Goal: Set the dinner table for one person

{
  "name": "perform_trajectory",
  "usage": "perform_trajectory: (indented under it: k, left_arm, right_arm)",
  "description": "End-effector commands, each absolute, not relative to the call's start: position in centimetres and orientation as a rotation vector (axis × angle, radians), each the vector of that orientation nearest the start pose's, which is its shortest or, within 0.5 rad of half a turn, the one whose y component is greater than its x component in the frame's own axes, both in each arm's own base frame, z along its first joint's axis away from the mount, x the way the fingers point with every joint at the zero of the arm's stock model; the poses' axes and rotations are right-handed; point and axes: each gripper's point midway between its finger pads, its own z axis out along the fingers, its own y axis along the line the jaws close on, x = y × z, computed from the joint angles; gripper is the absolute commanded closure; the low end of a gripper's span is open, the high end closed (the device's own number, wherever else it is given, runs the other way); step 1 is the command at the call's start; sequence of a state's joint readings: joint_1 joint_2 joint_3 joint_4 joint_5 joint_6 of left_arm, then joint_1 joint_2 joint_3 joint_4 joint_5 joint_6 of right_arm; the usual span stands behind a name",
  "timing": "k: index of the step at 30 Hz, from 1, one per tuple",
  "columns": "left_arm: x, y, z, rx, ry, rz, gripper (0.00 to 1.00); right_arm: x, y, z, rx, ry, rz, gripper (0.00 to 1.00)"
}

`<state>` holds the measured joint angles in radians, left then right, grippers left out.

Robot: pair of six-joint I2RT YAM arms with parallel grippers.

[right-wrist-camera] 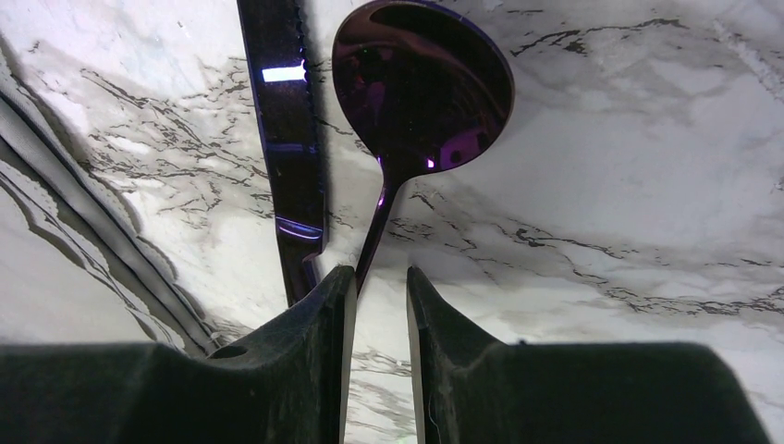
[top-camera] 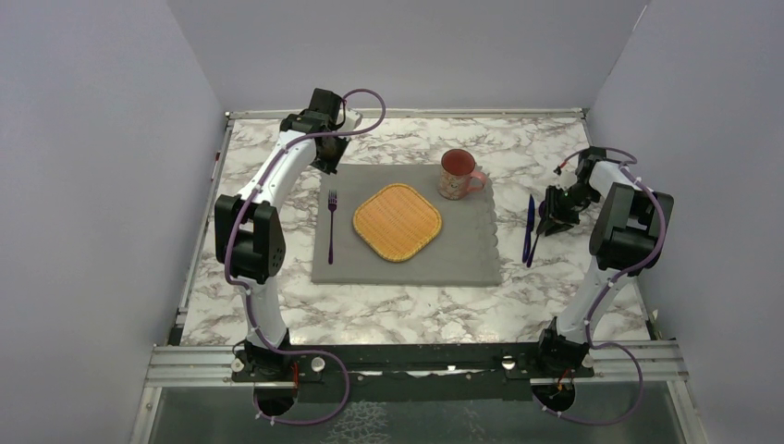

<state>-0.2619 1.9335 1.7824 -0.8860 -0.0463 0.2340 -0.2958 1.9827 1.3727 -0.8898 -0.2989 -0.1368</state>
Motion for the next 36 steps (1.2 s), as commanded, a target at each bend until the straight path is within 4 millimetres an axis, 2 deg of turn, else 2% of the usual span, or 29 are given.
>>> perform_trajectory:
  k: [1, 14, 25, 30, 36]
  left_arm:
    - [44.3, -9.3, 16.6, 0.609, 2.495, 0.084, 0.99]
    - [44.4, -9.5, 16.5, 0.607, 2.496, 0.064, 0.99]
    - [44.3, -9.5, 16.6, 0.603, 2.495, 0.051, 0.99]
    - [44.1, -9.4, 16.5, 0.601, 2.500, 0.048, 0.99]
    - [44.2, -9.4, 16.2, 0.598, 2.506, 0.041, 0.99]
  right_arm:
    - [34.8, -5.6, 1.3, 0.248, 2.945, 0.422, 0.69]
    - [34.6, -5.4, 0.3, 0.313, 2.958, 0.426, 0.69]
    - [33.4, -7.0, -0.5, 0.309, 3.008, 0.273, 0.81]
    - [33.3, -8.0, 0.0, 0.297, 3.000, 0.183, 0.86]
    - [33.2, -10.1, 1.0, 0.291, 2.991, 0.006, 0.88]
